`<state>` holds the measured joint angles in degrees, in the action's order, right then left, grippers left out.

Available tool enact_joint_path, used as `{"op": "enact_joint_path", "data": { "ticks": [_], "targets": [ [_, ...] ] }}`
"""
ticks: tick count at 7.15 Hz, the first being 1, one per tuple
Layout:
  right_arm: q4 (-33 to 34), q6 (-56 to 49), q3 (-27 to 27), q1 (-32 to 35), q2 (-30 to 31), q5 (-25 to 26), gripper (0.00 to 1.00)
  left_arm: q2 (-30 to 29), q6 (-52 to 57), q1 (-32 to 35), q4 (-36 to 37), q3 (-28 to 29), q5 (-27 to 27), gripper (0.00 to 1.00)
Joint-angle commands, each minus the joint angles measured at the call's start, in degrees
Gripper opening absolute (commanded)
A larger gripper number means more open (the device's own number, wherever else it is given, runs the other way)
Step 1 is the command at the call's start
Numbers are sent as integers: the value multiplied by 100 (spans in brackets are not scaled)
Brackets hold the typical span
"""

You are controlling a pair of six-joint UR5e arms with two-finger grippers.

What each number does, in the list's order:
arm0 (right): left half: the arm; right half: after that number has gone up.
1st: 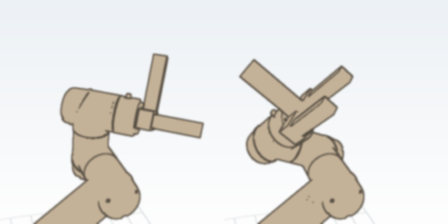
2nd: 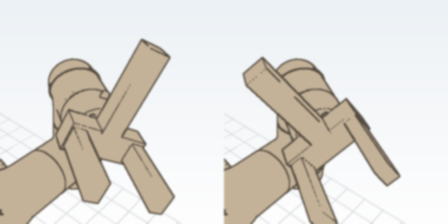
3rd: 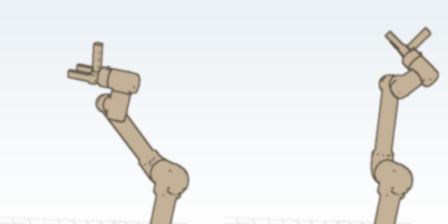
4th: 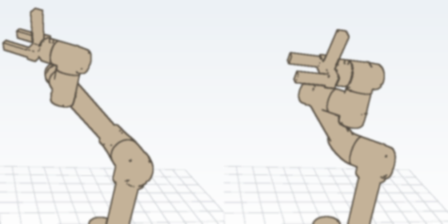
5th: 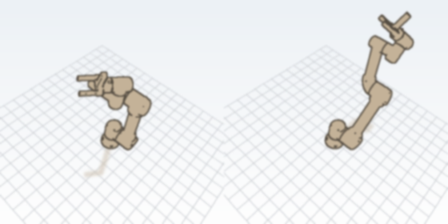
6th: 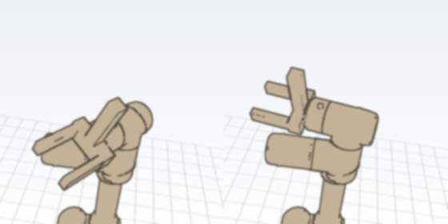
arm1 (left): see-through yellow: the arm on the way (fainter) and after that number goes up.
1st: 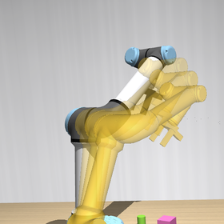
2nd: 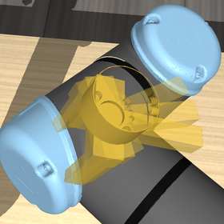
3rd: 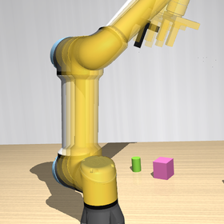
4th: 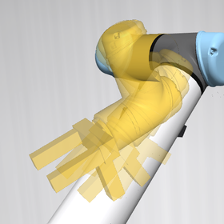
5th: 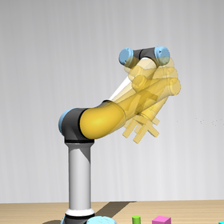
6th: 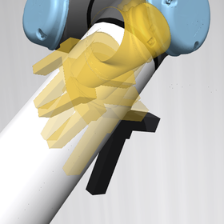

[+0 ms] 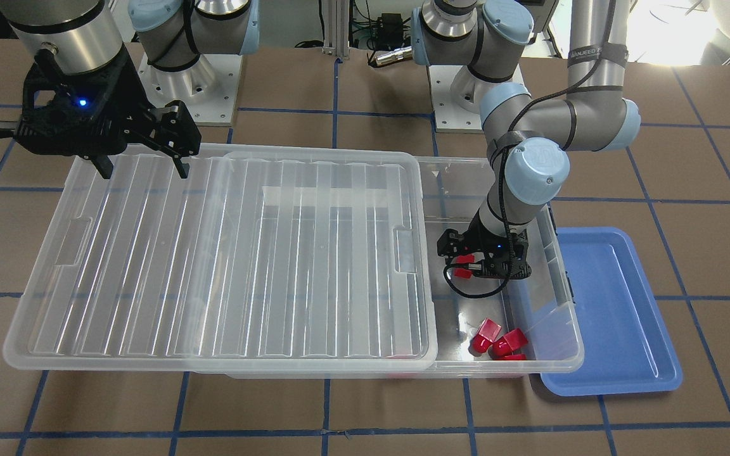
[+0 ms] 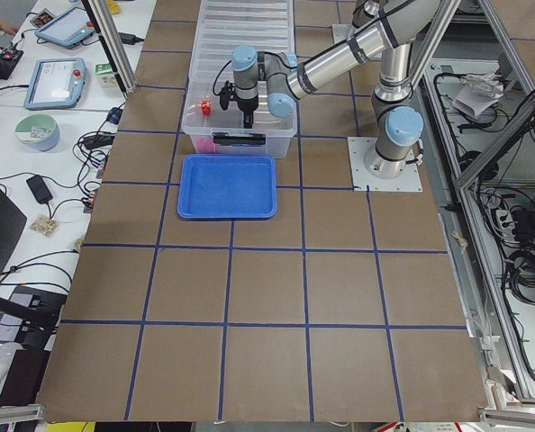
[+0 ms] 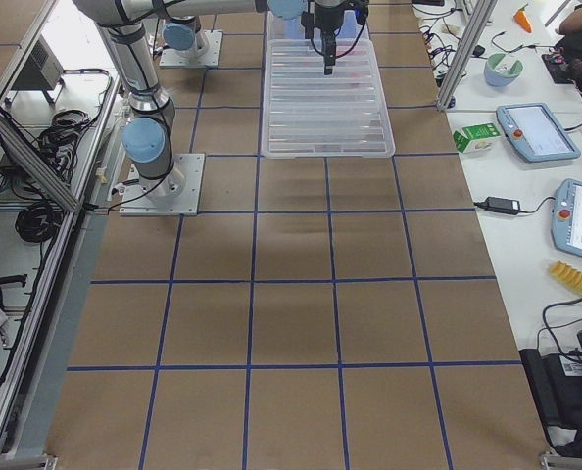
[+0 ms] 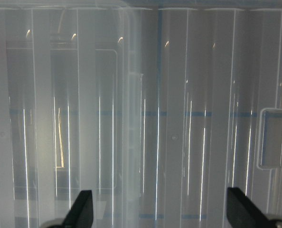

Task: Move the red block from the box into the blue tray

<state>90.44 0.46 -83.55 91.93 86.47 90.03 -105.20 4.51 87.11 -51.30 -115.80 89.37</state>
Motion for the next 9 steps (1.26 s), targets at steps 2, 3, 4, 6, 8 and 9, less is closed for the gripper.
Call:
{"op": "enact_joint_path", "data": {
  "ticks": [2, 3, 4, 6, 8, 9],
  "targets": [
    [0, 7, 6, 0, 1, -3, 100, -263, -47, -10, 339, -91, -16, 100],
    [0, -11, 6, 0, -8, 6, 100, -394, -90, -10, 435, -127, 18, 94],
    [0, -11, -3, 0, 1, -3, 100, -404, -108, -10, 428, -162, 10, 78],
    [0, 7, 6, 0, -8, -3, 100, -379, -117, 25, 436, -154, -43, 40],
    [0, -11, -3, 0, -8, -3, 100, -247, -117, 51, 357, -145, -34, 23],
    [0, -11, 5, 0, -8, -3, 100, -168, -117, 43, 314, -58, -34, 19]
  ]
}}
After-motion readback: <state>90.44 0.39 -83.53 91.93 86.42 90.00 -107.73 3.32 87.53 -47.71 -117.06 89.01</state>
